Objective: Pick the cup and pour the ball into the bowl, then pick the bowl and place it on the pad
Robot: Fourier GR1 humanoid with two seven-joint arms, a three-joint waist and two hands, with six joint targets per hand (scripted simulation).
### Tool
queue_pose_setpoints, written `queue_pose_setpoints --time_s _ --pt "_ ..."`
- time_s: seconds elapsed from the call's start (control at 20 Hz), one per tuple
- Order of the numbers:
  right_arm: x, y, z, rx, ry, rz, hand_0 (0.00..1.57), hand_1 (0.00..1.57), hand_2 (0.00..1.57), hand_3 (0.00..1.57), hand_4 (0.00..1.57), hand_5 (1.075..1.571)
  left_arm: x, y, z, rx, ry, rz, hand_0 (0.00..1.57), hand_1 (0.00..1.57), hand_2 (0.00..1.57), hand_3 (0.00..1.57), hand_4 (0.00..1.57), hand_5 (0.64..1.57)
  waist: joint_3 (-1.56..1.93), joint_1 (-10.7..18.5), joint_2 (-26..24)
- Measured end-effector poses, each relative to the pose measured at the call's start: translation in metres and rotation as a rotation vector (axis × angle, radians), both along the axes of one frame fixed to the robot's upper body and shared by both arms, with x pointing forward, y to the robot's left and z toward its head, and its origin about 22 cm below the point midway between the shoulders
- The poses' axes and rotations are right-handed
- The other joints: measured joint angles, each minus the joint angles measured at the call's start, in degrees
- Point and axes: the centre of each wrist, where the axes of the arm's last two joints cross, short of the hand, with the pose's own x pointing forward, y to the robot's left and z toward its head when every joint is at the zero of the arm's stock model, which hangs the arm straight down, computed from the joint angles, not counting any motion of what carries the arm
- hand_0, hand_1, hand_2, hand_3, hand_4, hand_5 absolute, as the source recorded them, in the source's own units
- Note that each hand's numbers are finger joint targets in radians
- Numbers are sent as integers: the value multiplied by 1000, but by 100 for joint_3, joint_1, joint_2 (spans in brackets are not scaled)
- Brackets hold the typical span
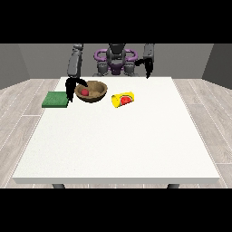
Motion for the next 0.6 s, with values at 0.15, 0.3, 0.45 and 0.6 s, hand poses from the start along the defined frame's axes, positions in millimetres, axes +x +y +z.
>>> queue_pose_setpoints --time_s 0.15,0.3,0.45,0.6 --pt "2 8 -5 -14 3 13 0 0 0 0 369 1571 -1 -3 0 3 4 11 0 0 0 0 960 1425 -29 -68 -56" --pt "1 12 -9 -10 -6 14 0 0 0 0 480 1568 -2 3 -2 5 0 14 0 0 0 0 951 1422 -61 -78 -50" --pt "2 19 -13 27 -7 -19 0 0 0 0 580 1541 1 5 6 3 -14 1 0 0 0 0 948 1424 -41 -11 30" --pt "-2 15 -17 87 -32 -77 1386 1386 1258 466 662 1473 2 0 18 1 -43 -15 0 0 0 0 947 1422 -107 83 123"
